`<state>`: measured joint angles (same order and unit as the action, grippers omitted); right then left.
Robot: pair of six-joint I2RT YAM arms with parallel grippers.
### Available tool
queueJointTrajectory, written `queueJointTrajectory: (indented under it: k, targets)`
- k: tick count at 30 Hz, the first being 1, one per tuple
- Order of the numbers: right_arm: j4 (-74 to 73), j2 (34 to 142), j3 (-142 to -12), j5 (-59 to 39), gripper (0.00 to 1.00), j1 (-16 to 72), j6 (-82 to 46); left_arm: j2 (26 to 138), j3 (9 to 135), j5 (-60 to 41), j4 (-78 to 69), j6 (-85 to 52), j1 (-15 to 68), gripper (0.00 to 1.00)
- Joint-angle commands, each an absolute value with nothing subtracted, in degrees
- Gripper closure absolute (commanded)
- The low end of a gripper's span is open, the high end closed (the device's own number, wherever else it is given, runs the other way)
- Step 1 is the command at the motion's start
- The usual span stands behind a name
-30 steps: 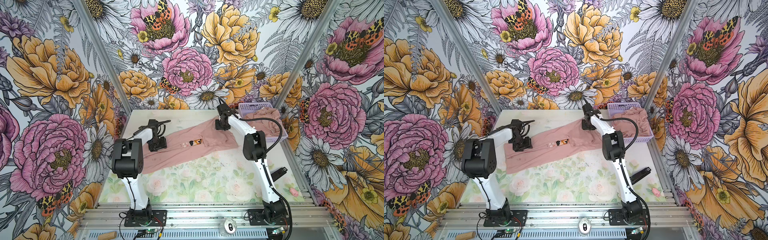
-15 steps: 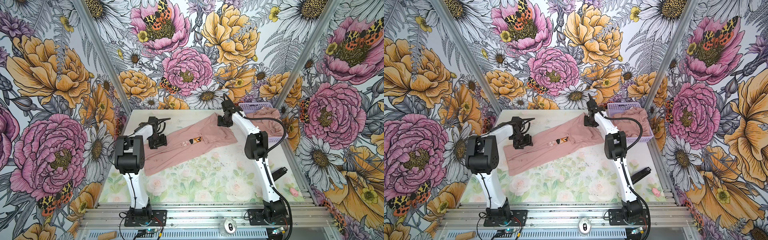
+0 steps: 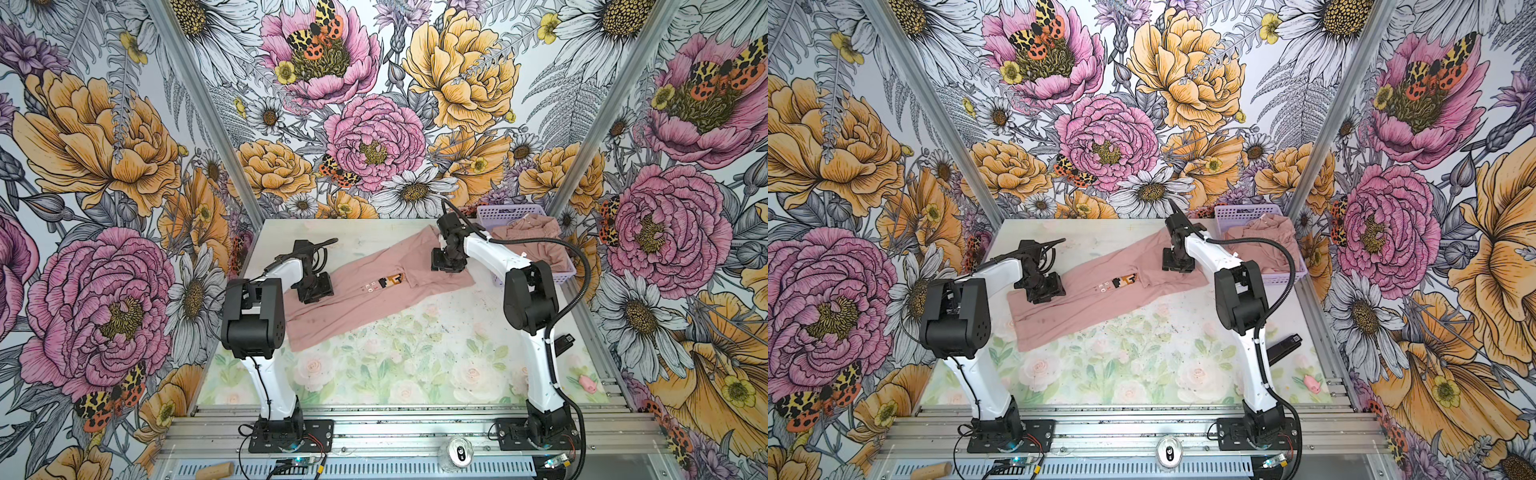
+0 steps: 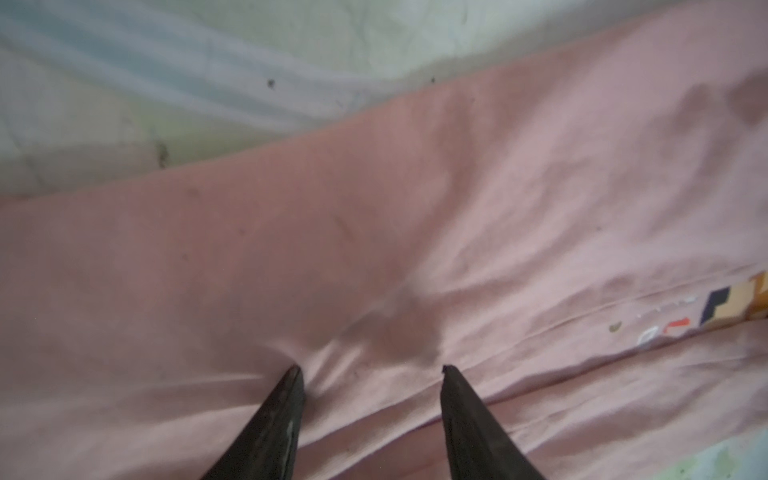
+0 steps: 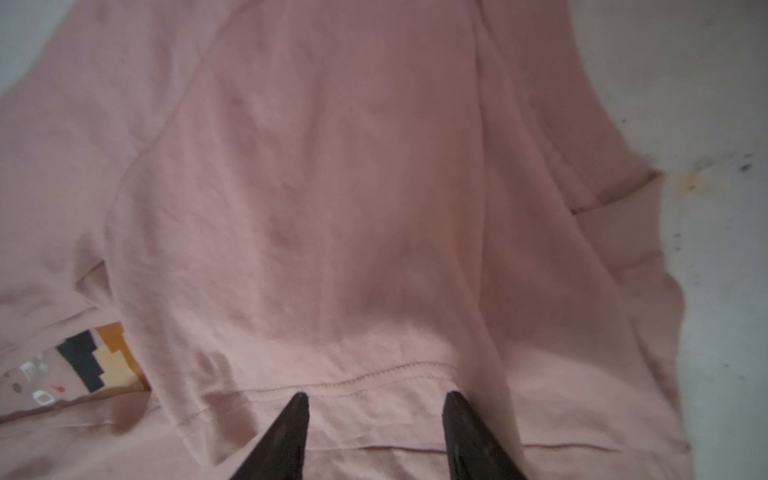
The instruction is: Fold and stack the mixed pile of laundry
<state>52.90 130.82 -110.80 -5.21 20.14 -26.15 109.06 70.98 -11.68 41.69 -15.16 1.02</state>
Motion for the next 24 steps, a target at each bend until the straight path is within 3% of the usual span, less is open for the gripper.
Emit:
queueJointTrajectory:
  k: [1,14,19,24]
  targets:
    - [49.77,131.75,-111.90,-2.24,0.43,20.64,-28.10,113.25,64.84,-20.55,50.25,-18.79,4.76,0.47]
    - [50.63,141.12,-118.93,2.19,0.42,18.70,-25.61,102.62,54.62,-21.43,50.11,-26.98,15.55,0.47]
    - [55.28,150.46,-135.54,-0.23,0.42,18.18,-23.02,95.89,54.77,-19.65,53.04,-27.99,15.00,0.43]
    - [59.71,163.51,-160.69,-6.01,0.39,19.31,-22.63,91.32,57.95,-14.47,55.20,-27.95,13.56,0.36]
